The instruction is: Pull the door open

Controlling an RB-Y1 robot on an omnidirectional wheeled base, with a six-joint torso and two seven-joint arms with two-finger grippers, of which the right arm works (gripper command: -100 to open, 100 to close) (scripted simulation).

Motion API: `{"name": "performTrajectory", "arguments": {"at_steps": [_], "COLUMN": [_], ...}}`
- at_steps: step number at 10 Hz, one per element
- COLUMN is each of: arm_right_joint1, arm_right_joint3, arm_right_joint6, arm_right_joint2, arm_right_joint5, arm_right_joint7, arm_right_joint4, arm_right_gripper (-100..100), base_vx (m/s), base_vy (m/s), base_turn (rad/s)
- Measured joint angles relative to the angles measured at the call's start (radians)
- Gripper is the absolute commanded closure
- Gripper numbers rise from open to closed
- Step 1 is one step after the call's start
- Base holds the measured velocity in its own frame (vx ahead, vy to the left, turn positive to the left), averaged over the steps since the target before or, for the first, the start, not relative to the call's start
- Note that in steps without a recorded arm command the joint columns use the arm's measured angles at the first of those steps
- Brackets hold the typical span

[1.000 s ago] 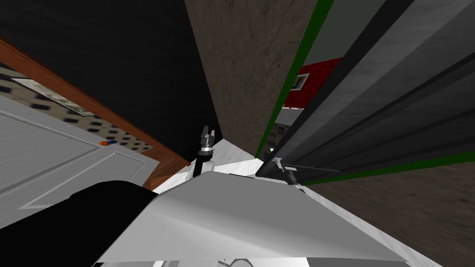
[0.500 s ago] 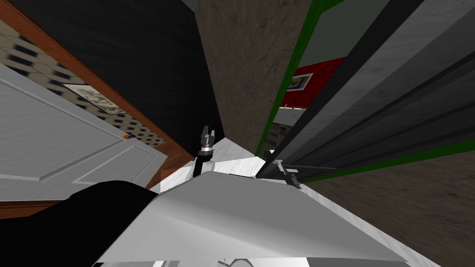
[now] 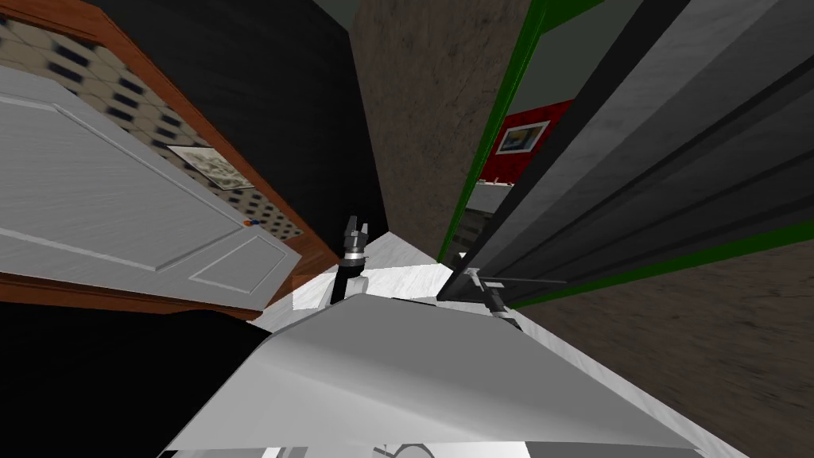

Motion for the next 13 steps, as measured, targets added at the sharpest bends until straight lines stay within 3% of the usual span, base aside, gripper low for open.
{"name": "performTrajectory", "arguments": {"at_steps": [3,5,6,7,8,9,10,12,13], "arm_right_joint1": [-0.070,-0.077,-0.103,-0.108,-0.117,-0.142,-0.144,-0.227,-0.246], "arm_right_joint3": [-0.008,-0.016,-0.016,-0.015,-0.019,-0.021,-0.025,-0.028,-0.028], "arm_right_joint6": [0.005,0.065,0.057,0.048,0.061,0.057,0.073,0.044,0.037], "arm_right_joint2": [0.025,0.036,0.043,0.045,0.050,0.056,0.062,0.075,0.079], "arm_right_joint5": [0.013,0.023,0.026,0.027,0.030,0.032,0.036,0.043,0.046], "arm_right_joint7": [0.018,0.025,0.028,0.030,0.033,0.038,0.043,0.050,0.052], "arm_right_joint4": [0.072,0.016,0.052,0.066,0.062,0.093,0.073,0.188,0.219], "arm_right_gripper": [100,100,100,100,100,100,100,100,100], "base_vx": [-0.209,-0.146,-0.033,-0.112,-0.123,-0.145,-0.142,-0.155,-0.051], "base_vy": [-0.092,-0.062,-0.013,-0.060,-0.067,-0.078,-0.065,-0.069,-0.043], "base_turn": [0.120,0.057,-0.015,0.070,0.087,0.101,0.062,0.070,0.005]}}
